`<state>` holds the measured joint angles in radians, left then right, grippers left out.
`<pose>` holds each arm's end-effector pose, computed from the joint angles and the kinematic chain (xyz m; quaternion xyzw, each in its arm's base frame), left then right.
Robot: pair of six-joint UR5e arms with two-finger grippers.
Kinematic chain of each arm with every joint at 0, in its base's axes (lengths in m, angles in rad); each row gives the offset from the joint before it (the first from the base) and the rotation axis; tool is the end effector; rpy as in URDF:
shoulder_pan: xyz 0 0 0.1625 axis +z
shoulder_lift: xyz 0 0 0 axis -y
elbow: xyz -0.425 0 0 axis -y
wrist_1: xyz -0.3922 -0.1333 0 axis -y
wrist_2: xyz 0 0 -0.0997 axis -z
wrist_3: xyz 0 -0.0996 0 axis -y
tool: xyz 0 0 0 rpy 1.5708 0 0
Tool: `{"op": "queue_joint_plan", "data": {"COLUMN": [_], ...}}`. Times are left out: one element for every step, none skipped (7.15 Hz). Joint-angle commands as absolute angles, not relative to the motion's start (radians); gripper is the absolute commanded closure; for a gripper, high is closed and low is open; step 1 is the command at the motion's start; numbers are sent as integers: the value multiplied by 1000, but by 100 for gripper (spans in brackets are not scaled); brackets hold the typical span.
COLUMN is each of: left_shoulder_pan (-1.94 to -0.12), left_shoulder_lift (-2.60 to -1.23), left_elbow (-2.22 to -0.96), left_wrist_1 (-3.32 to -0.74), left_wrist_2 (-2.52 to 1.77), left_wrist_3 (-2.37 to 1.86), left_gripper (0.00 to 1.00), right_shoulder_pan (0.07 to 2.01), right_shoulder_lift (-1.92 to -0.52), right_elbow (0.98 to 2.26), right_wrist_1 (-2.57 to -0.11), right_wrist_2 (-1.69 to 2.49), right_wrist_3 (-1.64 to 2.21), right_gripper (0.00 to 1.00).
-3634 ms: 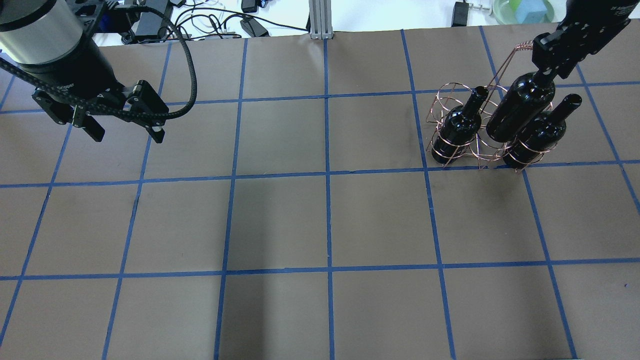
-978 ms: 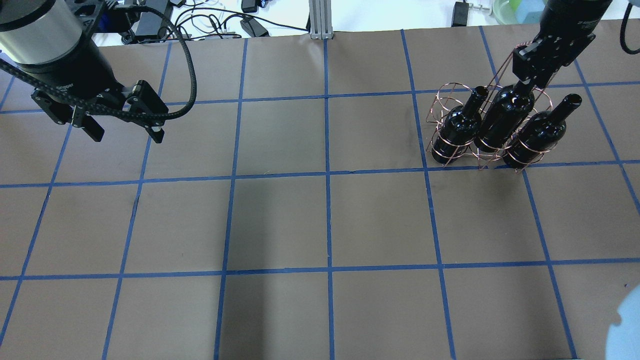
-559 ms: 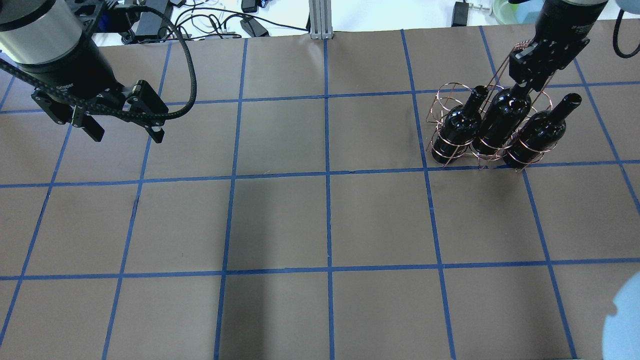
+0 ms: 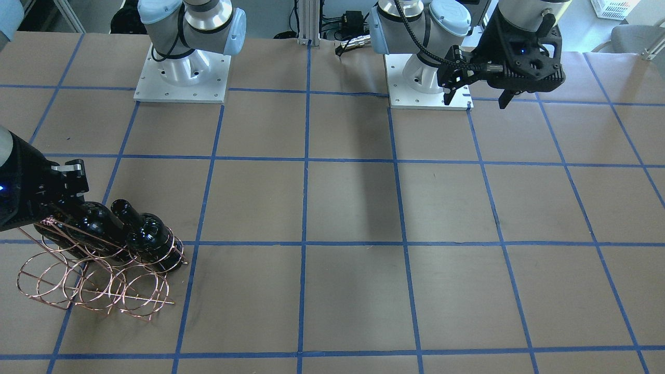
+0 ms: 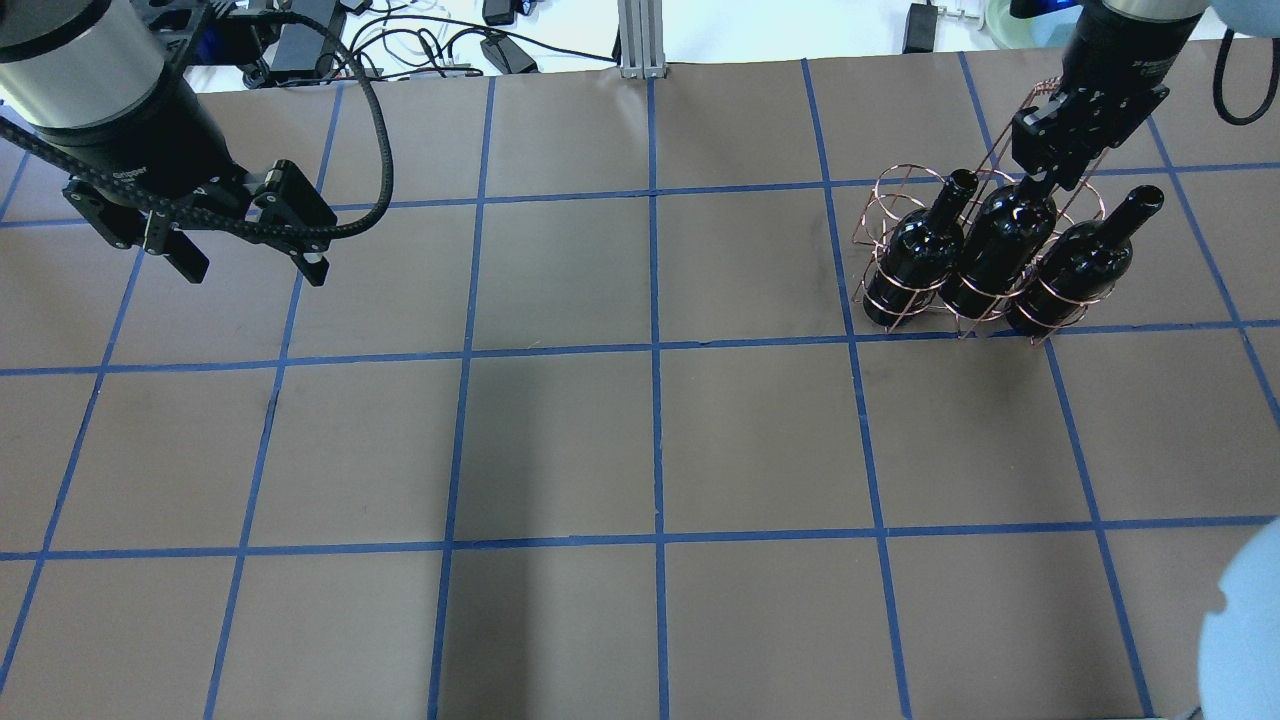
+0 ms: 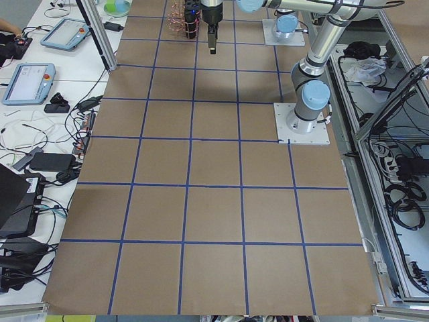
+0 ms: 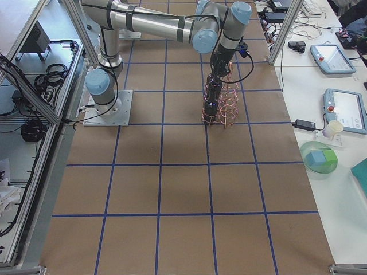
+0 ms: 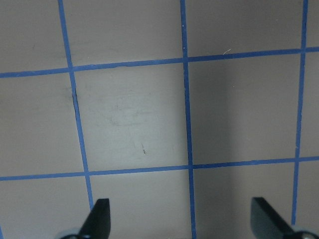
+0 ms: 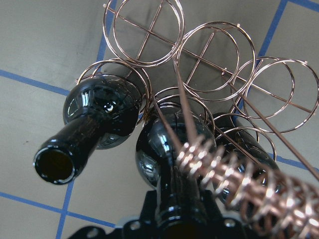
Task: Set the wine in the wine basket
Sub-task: 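Push the bottle deeper into the rack with the right gripper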
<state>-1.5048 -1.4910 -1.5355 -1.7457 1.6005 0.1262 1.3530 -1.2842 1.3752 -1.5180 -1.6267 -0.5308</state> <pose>-0.1004 -0.4569 0.5258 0.0305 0.9990 0.0312 0.0119 -0.0039 -0.6087 0.4218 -0.1574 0.9845 0.0770 0.0003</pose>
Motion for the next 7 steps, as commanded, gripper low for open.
{"op": "queue_joint_plan", "data": {"left_shoulder_pan": [-1505, -1505, -1505, -1505, -1505, -1505, -1505], "left_shoulder_lift": [-1491, -1491, -1491, -1491, -1491, -1491, -1490], "left_elbow": [-1536, -1536, -1536, -1536, -1536, -1536, -1536], "left_wrist_1": [-1746, -1746, -1746, -1746, -1746, -1746, -1746], "left_wrist_2": [1600, 1600, 1600, 1600, 1600, 1598, 1600], "left_wrist_3": [126, 127, 126, 127, 126, 126, 126], "left_gripper": [0, 0, 0, 0, 0, 0, 0], "right_shoulder_pan": [1353, 1353, 1353, 1353, 1353, 1353, 1353], "right_shoulder_lift": [-1269, -1266, -1266, -1267, -1272, -1278, -1288], "right_elbow": [1379, 1403, 1423, 1424, 1424, 1424, 1424], "right_wrist_1": [-1520, -1555, -1569, -1569, -1568, -1565, -1560], "right_wrist_2": [-1628, -1625, -1624, -1624, -1624, -1626, -1631], "right_wrist_3": [-528, -525, -520, -519, -517, -515, -515], "right_gripper": [100, 100, 100, 100, 92, 24, 1]}}
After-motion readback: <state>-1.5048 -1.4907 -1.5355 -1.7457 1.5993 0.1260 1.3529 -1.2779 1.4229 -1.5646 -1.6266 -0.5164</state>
